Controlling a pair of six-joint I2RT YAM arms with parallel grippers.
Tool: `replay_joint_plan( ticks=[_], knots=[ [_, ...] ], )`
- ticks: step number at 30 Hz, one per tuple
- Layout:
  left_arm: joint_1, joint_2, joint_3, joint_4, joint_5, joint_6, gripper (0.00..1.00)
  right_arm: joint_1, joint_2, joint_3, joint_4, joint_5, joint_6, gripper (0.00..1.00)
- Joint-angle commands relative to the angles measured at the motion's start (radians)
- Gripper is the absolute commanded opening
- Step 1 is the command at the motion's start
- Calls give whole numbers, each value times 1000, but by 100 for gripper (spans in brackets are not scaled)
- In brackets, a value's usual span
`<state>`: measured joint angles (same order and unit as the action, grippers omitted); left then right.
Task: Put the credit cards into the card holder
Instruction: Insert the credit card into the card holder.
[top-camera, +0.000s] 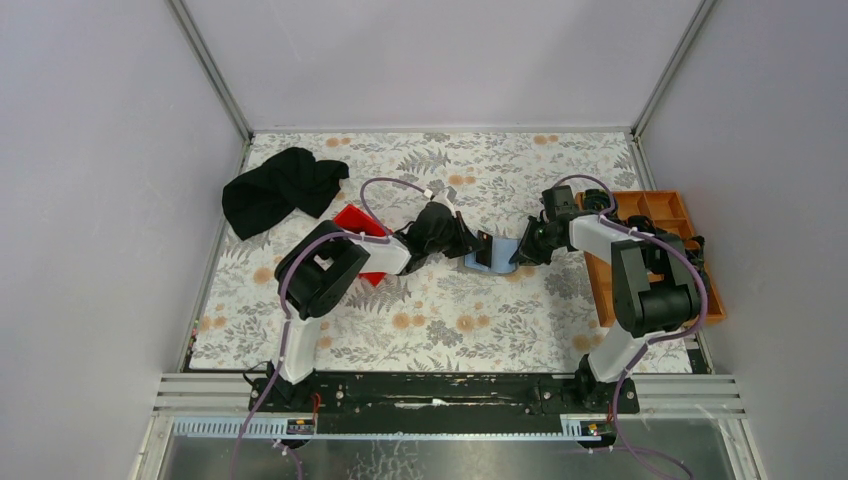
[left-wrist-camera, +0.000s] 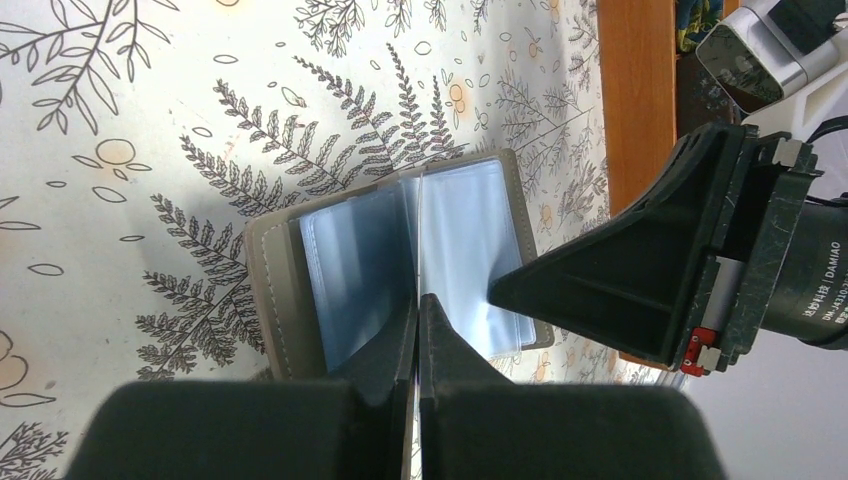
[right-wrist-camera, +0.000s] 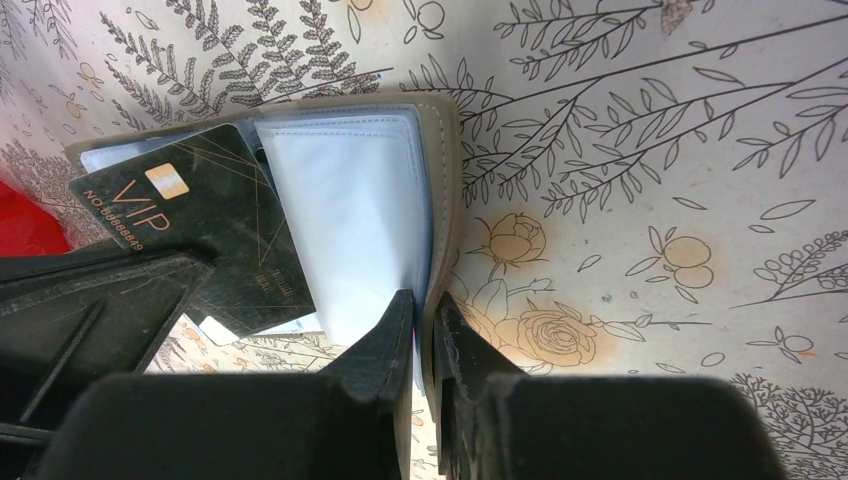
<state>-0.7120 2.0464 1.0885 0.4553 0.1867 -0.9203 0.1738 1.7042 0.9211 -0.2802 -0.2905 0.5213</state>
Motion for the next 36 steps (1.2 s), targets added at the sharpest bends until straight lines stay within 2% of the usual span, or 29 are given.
replay_joint_plan(
  ticks=[1, 10, 36],
  knots=[
    [6, 19, 17, 31, 32, -8, 0, 2, 44, 9, -50, 42, -15, 8],
    [25, 46, -21, 130, 78, -123, 0, 2, 49, 15, -55, 47, -24, 8],
    [53, 37, -72, 216, 170, -199, 0, 2, 60, 24, -57, 49, -22, 8]
  ],
)
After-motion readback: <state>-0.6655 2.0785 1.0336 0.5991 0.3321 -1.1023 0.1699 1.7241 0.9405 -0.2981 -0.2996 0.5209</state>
